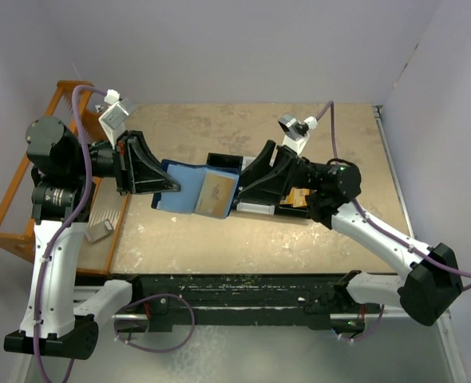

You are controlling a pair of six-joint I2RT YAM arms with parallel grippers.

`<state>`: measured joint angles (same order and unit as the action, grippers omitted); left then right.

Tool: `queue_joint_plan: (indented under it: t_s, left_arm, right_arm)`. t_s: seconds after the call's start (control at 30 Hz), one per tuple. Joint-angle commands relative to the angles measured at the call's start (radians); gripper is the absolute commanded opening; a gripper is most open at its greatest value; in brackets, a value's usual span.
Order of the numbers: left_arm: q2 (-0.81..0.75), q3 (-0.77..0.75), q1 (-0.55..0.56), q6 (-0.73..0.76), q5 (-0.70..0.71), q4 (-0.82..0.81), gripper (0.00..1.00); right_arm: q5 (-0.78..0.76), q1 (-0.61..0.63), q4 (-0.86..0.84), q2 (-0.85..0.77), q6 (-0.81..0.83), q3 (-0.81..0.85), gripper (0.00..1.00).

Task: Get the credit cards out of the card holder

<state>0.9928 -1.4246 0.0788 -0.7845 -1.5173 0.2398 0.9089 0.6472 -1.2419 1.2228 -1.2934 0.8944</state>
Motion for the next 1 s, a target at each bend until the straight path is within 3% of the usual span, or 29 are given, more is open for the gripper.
queue_joint_plan:
  t_s: [0.0, 0.17, 0.37, 0.5, 0.67, 0.97]
  left_arm:
    - [-0.008, -0.005, -0.005, -0.023, -0.006, -0.051, 0.00]
    - [-0.005, -0.004, -0.005, -0.028, -0.001, -0.055, 0.00]
    - [-0.005, -0.002, -0.005, -0.028, 0.000, -0.057, 0.00]
    - [-0.002, -0.004, -0.005, -0.030, 0.000, -0.059, 0.00]
    - [-0.002, -0.006, -0.005, -0.049, 0.000, -0.077, 0.00]
    - [-0.002, -0.004, -0.005, -0.062, 0.001, -0.083, 0.00]
  right_arm:
    - [0.013, 0.002, -0.045, -0.030, 0.008, 0.024, 0.55]
    - [-0.004, 0.002, 0.012, -0.029, 0.032, 0.044, 0.44]
    - [-0.028, 0.003, 0.184, -0.045, 0.127, 0.067, 0.44]
    - [-0.032, 0.004, 0.188, -0.051, 0.129, 0.072, 0.41]
    - [-0.014, 0.003, 0.117, -0.055, 0.099, 0.063, 0.27]
    - [-0.015, 0.004, 0.072, -0.056, 0.069, 0.047, 0.22]
